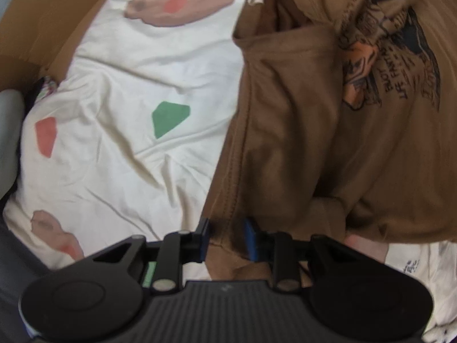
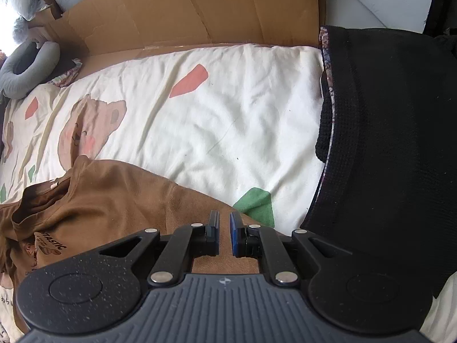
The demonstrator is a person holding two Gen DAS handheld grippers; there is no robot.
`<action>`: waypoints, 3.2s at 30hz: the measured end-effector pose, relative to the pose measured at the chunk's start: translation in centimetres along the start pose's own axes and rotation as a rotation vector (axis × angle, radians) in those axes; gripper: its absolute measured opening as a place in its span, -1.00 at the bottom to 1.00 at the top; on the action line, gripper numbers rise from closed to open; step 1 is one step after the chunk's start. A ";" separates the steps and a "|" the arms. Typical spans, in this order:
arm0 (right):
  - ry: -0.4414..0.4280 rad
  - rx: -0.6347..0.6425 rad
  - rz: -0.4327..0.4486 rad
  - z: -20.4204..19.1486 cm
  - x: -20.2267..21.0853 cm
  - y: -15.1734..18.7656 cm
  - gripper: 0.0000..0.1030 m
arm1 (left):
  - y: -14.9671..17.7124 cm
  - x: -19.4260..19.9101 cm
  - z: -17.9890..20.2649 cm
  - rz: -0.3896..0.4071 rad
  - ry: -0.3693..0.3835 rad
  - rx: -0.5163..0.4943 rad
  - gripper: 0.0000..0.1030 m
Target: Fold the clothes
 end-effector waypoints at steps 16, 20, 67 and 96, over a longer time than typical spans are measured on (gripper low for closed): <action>-0.029 0.095 -0.029 -2.1 -1.8 -0.6 -0.86 | 0.1 -0.9 -0.6 0.004 0.061 0.032 -0.76; -0.045 0.149 -0.034 -3.1 -2.6 -1.4 -0.86 | -0.1 0.0 -1.2 0.019 0.046 0.049 -0.79; -0.145 0.426 -0.057 -8.7 -8.4 -0.7 -0.33 | 0.8 2.2 0.9 0.053 -0.007 0.165 -0.81; -0.090 0.833 -0.202 -9.1 -10.5 0.8 -0.81 | 1.0 2.2 1.0 0.051 -0.005 0.174 -0.81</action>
Point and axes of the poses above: each gripper's, at about its wrist camera, not at the fingertips, and x roughly against the way its jaws point, z to its right, y to its underside, the point moved 9 cm from there along -x, roughly the way its jaws point, and after that the axes turned 9 degrees about -x, right-handed, at the moved point
